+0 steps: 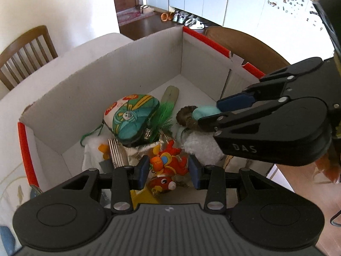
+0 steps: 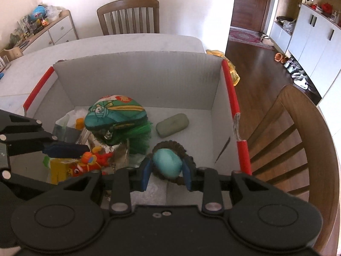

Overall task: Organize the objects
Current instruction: 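Lower both items into the box and open both tools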

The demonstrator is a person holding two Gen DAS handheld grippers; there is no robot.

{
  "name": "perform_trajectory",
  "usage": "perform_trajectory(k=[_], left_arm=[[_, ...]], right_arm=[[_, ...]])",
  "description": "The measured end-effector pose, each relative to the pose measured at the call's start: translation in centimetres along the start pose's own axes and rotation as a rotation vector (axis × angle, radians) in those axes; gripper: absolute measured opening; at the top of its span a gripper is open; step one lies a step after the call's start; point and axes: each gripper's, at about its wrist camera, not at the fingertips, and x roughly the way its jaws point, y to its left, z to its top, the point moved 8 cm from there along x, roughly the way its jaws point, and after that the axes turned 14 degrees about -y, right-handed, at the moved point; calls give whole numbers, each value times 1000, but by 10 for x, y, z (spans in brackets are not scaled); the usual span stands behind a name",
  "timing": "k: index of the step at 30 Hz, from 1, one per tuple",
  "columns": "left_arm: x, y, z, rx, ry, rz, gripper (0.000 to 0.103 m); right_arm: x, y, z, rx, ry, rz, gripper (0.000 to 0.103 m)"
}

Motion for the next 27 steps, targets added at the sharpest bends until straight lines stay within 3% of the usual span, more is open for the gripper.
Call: perform_trajectory(k=[11,13,17,27], left_arm=[[-2,4,-4,-34,-10,0,40],[-5,4,-3,-34,-23,4,44],[-14,8,0,-40,-55,14,60],[-49,14,8,-33,-145,8,65]], right_arm=[[-15,-2,10,34,-38,7,33],[-20,-1,13,38,-50,6,34],[-32,-1,17,54,-75,2,35],[-69,6,29,109,-148,2,36]])
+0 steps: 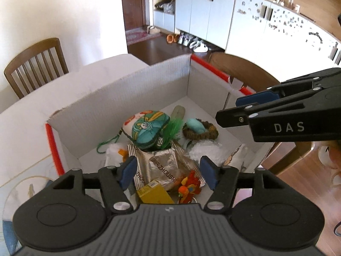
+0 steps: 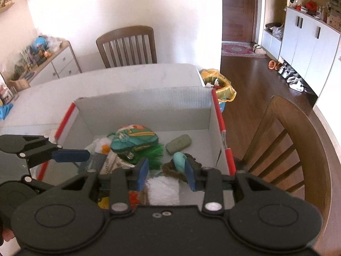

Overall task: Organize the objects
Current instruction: 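Lower both items into the box and open both tools, then withdraw both open tools up and away from the box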

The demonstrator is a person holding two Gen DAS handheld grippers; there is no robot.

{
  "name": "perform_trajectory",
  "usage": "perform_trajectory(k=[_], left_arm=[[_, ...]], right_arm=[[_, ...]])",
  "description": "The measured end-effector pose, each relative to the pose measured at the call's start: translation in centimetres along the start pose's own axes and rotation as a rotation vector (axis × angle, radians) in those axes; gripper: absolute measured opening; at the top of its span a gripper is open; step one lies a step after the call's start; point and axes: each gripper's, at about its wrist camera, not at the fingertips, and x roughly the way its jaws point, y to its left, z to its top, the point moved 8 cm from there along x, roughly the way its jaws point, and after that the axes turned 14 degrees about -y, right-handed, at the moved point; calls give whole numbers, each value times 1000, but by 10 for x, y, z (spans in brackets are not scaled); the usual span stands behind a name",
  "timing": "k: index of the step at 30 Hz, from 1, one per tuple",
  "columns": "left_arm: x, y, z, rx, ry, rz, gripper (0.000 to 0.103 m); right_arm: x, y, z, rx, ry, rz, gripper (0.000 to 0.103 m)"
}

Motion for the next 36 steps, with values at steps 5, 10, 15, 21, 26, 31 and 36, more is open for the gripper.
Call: perform_trajectory(k=[5,10,15,21,26,31,36], left_arm=[[-19,8,6,-9,-41,-4,67],[-41,19,12,-9,-86,1,70],[-61,31,14,-11,-121,4,71],[-85,49,16,-21,-167,5,74],[-104,59,17,-25,-200,5,75],[-119,69,17,-24,-232,22,80],[-132,81,14,-39,-254,27,90]], right_arm=[[-16,10,6,16,-31,5,37],[-30,23,12,43,-71,9,47],[-46,35,17,70,-118,15,55],[-62,51,22,87,-178,20,66],[-72,68,21,83,-212,21,74],[-81,82,18,94,-250,28,83],[-90,94,14,106,-284,30,94]])
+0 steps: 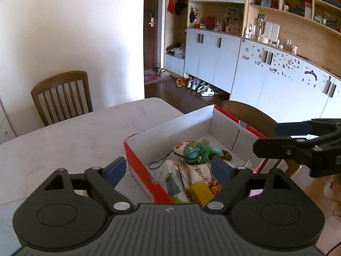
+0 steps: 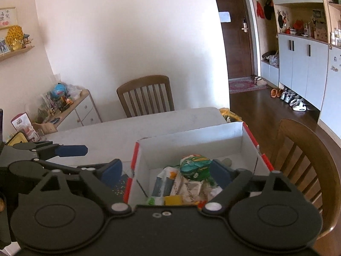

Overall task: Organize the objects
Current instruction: 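Withdraw both open tools up and away from the box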

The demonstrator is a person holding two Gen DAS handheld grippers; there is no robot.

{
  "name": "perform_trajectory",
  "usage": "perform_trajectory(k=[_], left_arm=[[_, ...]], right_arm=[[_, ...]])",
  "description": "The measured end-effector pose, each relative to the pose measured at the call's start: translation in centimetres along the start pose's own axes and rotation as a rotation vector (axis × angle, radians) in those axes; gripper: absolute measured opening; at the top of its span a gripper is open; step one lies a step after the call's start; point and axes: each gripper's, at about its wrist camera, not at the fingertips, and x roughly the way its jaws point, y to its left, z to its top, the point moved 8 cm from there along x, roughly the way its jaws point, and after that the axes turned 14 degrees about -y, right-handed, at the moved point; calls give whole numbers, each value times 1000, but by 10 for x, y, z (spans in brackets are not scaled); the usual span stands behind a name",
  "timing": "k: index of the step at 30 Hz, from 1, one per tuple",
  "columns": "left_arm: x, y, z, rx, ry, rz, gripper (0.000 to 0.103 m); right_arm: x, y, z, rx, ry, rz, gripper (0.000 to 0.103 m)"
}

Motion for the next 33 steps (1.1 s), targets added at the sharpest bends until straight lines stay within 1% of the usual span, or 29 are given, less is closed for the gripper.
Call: perform_trajectory(k=[2,3,6,7,8,9,14,18,20,29,31,33], left_arm=[[-5,5,0,-12,-9,-3,92],[-7,8,-1,-18,-10,-3,92],[-13,15,-2,-21,-20,6,94],[-15,17,-3,-19,-24,5,96],[-17,18,-3,-18,-25,2,101],[-19,19,-4,-16,-27,3,102],[-28,24,-9,-8,-37,-4,102],[-36,28,-13,-39,-50,-23,102],[-38,31,-16,-57,-44,-28,102],[-43,39,-25,-40,-31,31,102],[-43,39,-27,-38,-23,32,102],[-44,39,-29,-46,-18,17,102]], right_arm=[[-3,5,-2,1,-11,-3,97],[-4,7,-3,2,-17,-4,101],[-7,13,-5,6,-30,-10,102],[-8,15,-6,8,-32,-12,102],[-9,17,-8,10,-33,-14,102],[-10,19,-9,13,-35,-18,102],[-14,23,-16,35,-36,-28,102],[-18,30,-20,39,-39,-26,102],[-20,33,-22,45,-39,-28,102],[-25,43,-30,59,-39,-41,102],[-25,44,-31,62,-41,-44,102],[-26,45,-32,62,-41,-50,102]])
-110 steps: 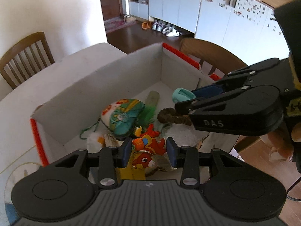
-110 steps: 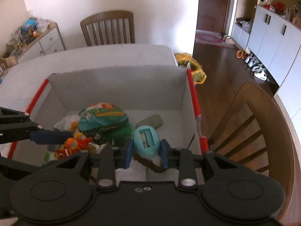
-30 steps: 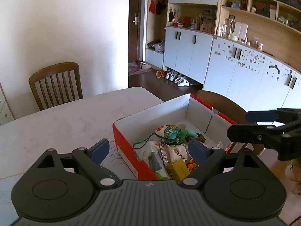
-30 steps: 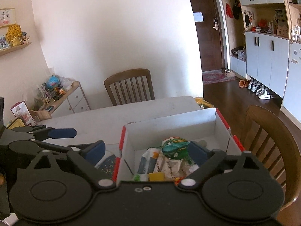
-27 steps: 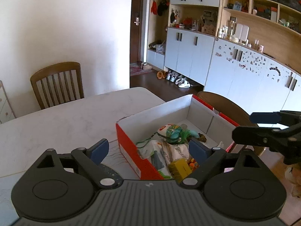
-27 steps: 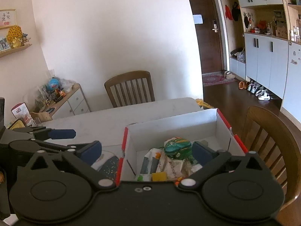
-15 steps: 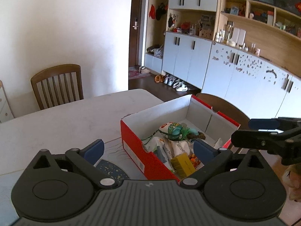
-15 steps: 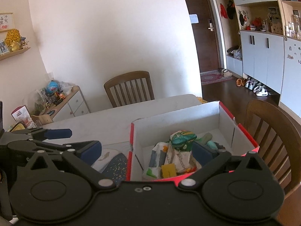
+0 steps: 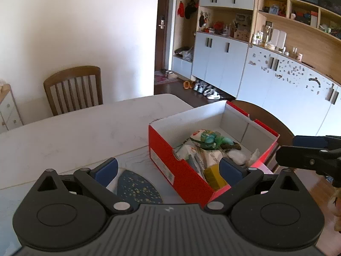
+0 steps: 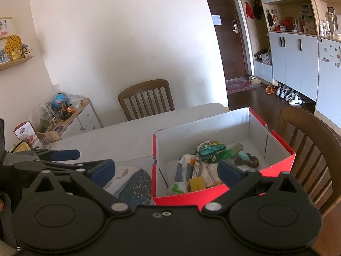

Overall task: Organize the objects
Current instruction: 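Withdraw both open tools up and away from the box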

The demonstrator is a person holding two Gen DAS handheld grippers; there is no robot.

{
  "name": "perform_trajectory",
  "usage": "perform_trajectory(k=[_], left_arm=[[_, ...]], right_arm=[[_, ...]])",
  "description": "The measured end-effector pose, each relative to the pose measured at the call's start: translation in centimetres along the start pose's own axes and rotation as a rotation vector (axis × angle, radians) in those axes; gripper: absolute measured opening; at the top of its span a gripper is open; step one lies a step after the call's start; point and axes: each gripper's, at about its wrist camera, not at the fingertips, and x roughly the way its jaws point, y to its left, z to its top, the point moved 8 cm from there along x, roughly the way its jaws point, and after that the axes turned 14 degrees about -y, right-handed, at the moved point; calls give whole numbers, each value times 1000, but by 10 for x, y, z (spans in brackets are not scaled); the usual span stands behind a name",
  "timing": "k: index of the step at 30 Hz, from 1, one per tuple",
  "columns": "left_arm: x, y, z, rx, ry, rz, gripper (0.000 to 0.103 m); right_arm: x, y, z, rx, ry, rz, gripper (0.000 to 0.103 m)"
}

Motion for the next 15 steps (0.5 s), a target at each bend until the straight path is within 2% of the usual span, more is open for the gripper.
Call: perform_trajectory(k=[8,15], left_arm=[[-4,-6,-1,-5,-9,-53,102],[-6,-8,-3,11,-14,-53,102]], right_arm=[[-2,0,-4,10,2,-12,102],[-3,1,-6,15,8,-13,102]])
